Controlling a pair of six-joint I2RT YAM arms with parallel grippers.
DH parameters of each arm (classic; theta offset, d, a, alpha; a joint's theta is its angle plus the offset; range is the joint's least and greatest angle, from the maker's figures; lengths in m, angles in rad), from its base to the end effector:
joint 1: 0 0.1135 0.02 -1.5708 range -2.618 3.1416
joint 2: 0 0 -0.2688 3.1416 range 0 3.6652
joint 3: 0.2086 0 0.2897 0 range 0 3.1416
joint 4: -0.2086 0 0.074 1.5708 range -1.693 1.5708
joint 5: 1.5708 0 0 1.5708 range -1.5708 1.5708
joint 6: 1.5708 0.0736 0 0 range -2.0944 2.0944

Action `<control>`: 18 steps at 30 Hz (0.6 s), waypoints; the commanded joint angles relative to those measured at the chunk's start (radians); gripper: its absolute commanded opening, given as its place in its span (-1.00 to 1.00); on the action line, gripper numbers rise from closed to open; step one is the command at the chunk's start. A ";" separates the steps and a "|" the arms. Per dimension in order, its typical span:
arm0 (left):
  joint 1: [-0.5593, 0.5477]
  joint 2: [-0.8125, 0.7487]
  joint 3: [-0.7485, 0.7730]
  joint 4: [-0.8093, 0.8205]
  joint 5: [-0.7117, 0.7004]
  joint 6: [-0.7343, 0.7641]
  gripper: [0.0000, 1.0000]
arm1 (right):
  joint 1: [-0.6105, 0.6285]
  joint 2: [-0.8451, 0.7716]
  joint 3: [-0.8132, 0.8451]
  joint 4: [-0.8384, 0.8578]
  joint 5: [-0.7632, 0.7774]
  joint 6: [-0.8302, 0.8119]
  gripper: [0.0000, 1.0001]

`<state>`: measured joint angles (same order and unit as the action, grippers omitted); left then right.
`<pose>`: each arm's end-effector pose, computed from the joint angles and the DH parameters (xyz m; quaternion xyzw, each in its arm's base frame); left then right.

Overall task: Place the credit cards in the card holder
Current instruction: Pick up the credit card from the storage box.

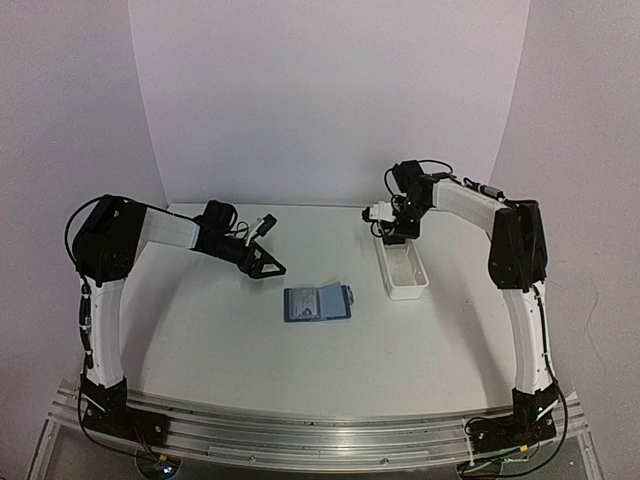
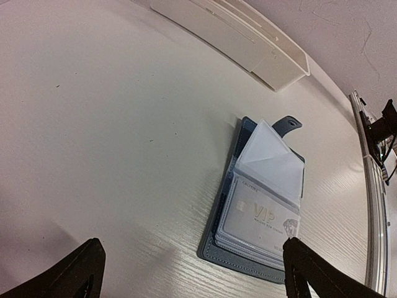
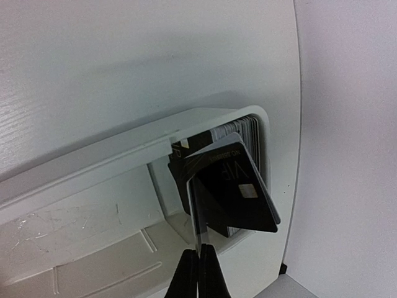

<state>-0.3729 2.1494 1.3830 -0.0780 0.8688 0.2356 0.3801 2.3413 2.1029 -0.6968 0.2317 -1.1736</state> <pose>0.4391 -0.2321 0.0944 0.3967 0.7642 -0.4146 0.2945 0.5479 0.2007 0.1806 -0.6357 0.6982 -0.2212 0.2438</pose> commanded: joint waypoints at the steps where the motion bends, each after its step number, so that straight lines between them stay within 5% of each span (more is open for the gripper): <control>1: 0.002 -0.048 -0.002 0.001 0.010 0.009 0.99 | -0.009 0.002 -0.024 0.006 0.029 0.016 -0.98; 18: 0.001 -0.048 -0.004 -0.005 0.006 0.007 0.99 | -0.007 0.038 -0.024 0.097 0.117 -0.059 -0.79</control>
<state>-0.3729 2.1494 1.3830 -0.0780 0.8684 0.2356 0.3801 2.3554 2.0865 -0.6422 0.3027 -1.2018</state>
